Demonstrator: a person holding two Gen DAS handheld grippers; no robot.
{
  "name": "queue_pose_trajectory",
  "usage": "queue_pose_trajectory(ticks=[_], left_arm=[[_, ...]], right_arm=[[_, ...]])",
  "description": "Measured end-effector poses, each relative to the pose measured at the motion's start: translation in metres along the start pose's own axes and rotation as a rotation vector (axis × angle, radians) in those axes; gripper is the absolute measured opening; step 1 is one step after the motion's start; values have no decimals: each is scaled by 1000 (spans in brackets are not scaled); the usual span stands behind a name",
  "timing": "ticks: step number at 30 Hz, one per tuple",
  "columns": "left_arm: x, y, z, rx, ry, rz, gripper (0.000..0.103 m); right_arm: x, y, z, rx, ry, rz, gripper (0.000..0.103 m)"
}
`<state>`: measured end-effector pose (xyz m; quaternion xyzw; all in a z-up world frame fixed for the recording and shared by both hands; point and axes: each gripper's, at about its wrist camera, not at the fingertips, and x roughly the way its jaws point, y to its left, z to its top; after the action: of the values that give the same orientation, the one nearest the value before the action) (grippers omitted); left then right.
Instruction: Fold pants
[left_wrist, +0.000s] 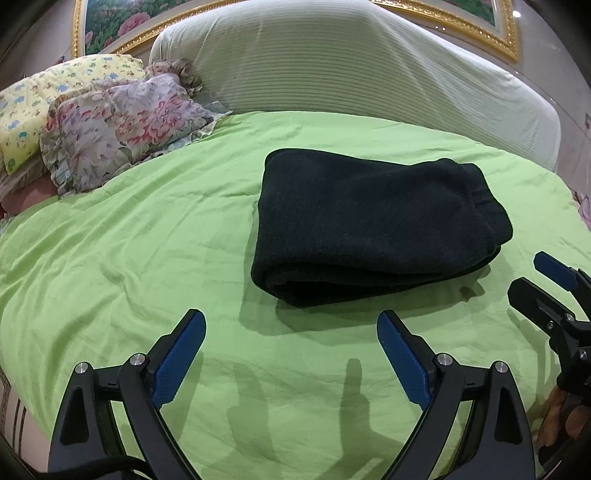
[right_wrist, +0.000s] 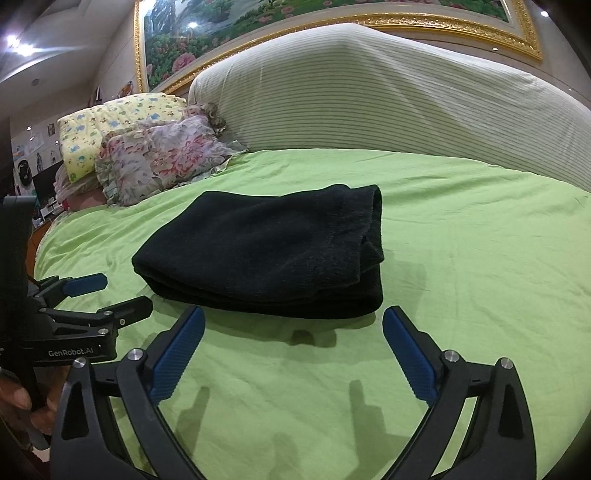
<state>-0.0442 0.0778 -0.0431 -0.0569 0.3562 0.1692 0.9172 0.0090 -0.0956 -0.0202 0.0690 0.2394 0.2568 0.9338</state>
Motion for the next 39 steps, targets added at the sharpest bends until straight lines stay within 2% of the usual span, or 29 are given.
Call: queue_pose_trajectory(ticks=[15,22,39], left_arm=[[-1,-1,1,6,-35,-24,96],[-5,-5,1,18,-63,-30,100],[-4,-8,2,29,-63,-29,102]], right_arm=[[4,-4,-1,1,5,-10,97],[4,-2,-2,1,6,-12,97],[6,0,-4,-1,12,-11,97]])
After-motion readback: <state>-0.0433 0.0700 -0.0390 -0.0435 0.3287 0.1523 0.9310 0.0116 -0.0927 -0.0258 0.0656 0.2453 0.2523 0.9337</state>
